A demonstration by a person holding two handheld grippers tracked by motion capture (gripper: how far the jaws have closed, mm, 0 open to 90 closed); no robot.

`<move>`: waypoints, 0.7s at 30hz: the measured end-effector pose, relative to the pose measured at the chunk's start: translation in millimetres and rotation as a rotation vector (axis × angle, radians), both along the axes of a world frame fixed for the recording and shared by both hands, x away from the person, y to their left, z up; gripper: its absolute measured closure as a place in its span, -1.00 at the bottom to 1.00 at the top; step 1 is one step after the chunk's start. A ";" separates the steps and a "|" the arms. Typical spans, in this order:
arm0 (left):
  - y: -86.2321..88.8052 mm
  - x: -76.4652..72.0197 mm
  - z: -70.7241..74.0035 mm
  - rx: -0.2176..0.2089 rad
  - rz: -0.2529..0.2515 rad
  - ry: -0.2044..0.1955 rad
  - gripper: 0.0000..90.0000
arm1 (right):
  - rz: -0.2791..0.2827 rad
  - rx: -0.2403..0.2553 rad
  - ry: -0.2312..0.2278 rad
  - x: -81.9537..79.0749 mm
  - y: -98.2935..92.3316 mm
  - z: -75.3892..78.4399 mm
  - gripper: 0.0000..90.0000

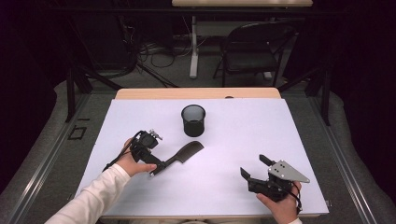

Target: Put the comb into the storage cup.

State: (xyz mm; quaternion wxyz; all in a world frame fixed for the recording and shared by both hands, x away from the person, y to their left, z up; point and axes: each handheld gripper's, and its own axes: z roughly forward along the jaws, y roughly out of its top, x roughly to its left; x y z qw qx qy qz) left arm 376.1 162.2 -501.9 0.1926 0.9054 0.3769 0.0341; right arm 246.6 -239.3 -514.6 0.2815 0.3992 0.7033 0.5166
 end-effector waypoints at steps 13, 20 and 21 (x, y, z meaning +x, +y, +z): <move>-10.4 4.3 -10.5 0.036 -0.018 0.033 -0.99 | 0.002 -0.003 -0.003 0.7 0.2 -0.7 -0.62; -14.1 7.9 -13.2 0.034 -0.010 0.060 -0.99 | 0.003 -0.006 0.000 0.4 0.2 -0.7 -0.62; -14.5 8.3 -14.1 0.036 -0.009 0.059 -0.99 | 0.003 -0.006 0.000 0.4 0.2 -0.7 -0.62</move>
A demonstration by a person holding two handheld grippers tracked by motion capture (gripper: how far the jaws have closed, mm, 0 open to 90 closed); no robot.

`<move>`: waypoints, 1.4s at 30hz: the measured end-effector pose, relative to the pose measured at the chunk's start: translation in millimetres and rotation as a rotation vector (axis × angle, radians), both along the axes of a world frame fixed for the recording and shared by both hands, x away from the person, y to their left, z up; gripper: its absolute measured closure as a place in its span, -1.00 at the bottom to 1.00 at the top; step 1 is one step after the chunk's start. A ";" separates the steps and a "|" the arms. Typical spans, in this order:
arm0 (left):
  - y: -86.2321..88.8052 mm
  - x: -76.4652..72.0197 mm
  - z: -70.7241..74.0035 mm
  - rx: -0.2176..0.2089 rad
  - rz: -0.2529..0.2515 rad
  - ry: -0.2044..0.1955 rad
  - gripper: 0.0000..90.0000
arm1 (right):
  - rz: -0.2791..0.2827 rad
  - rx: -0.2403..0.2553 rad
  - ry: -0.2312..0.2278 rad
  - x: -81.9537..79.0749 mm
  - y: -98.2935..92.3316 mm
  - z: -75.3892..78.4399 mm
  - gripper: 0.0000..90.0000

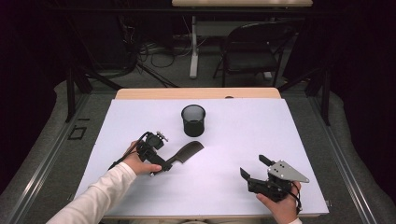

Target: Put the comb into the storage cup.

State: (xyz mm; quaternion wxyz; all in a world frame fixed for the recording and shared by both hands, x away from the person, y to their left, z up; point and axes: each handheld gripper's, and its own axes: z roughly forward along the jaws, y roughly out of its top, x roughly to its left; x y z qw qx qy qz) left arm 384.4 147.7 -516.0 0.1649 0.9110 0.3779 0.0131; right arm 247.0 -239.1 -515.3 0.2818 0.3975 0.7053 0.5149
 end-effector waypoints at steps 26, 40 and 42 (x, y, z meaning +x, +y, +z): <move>-5.2 -3.5 -1.0 0.030 -0.053 0.002 0.19 | 0.011 -0.008 0.010 0.4 1.5 -1.2 -0.61; -8.4 -5.0 -5.0 0.055 -0.072 0.013 0.35 | 0.015 -0.012 0.014 0.7 2.2 -1.7 -0.61; -8.7 -4.9 -5.3 0.060 -0.073 0.022 0.38 | 0.016 -0.010 0.013 1.0 2.3 -1.9 -0.61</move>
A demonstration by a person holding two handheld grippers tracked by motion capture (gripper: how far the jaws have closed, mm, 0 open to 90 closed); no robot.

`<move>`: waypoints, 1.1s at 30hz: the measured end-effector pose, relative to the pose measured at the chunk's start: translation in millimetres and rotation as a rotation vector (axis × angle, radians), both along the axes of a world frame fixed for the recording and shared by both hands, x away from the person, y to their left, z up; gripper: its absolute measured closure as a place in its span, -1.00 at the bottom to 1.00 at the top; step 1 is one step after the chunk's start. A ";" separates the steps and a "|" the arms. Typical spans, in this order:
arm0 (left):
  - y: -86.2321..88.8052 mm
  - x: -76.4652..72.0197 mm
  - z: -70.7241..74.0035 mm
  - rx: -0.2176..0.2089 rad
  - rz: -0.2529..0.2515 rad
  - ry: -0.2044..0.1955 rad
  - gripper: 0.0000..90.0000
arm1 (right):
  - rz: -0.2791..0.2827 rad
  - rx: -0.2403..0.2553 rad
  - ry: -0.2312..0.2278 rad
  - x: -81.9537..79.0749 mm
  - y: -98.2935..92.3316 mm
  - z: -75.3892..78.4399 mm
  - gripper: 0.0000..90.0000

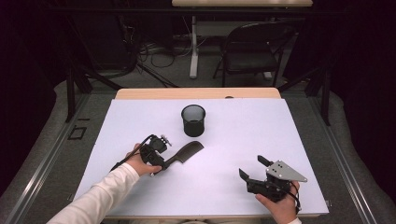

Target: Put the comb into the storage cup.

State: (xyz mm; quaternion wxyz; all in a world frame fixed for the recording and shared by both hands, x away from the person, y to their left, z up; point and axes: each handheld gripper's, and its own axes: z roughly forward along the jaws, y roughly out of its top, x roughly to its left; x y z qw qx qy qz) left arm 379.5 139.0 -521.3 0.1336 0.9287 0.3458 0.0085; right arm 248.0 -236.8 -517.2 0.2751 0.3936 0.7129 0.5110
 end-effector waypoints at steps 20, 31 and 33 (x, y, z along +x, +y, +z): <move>-3.3 -1.3 -4.5 0.043 -0.004 0.012 0.51 | 0.001 0.004 0.002 0.4 0.7 -0.7 -0.61; -3.9 -2.4 -4.4 0.047 -0.002 0.008 0.58 | 0.002 -0.004 0.006 0.6 0.7 -0.9 -0.61; -4.1 -2.3 -4.4 0.049 -0.002 0.008 0.58 | 0.001 -0.006 0.007 0.7 0.5 -1.1 -0.61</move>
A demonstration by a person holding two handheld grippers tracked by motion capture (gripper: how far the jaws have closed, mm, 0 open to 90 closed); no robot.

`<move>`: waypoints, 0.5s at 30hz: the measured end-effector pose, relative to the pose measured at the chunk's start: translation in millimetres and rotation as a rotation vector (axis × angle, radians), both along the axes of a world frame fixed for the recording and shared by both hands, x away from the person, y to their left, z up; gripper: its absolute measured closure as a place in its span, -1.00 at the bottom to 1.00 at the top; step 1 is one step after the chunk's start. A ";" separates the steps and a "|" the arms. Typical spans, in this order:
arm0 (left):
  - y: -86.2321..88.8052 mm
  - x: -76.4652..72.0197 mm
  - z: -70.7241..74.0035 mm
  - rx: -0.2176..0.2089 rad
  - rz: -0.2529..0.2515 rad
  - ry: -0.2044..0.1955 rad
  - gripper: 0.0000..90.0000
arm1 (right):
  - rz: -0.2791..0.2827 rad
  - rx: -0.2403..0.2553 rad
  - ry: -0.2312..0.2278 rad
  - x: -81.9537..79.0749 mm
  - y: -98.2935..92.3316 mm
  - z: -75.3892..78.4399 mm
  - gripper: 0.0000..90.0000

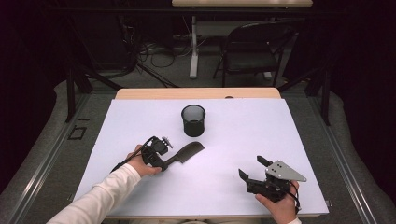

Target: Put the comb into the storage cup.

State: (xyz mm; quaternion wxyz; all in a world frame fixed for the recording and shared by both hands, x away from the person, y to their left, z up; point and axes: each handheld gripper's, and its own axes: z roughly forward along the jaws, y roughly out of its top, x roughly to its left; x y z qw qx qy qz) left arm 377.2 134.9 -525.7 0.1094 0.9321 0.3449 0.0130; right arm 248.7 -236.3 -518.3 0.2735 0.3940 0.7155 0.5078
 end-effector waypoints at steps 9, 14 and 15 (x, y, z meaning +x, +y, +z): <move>-2.4 -0.8 0.1 0.010 -0.006 -0.002 0.60 | -0.003 0.004 0.000 0.3 -0.6 -0.3 -0.60; -2.6 -1.0 0.3 0.012 -0.008 -0.004 0.60 | -0.002 0.005 0.000 0.2 -0.4 -0.2 -0.60; -2.7 -1.1 0.4 0.012 -0.008 -0.005 0.60 | -0.002 0.005 0.000 0.2 -0.5 -0.3 -0.60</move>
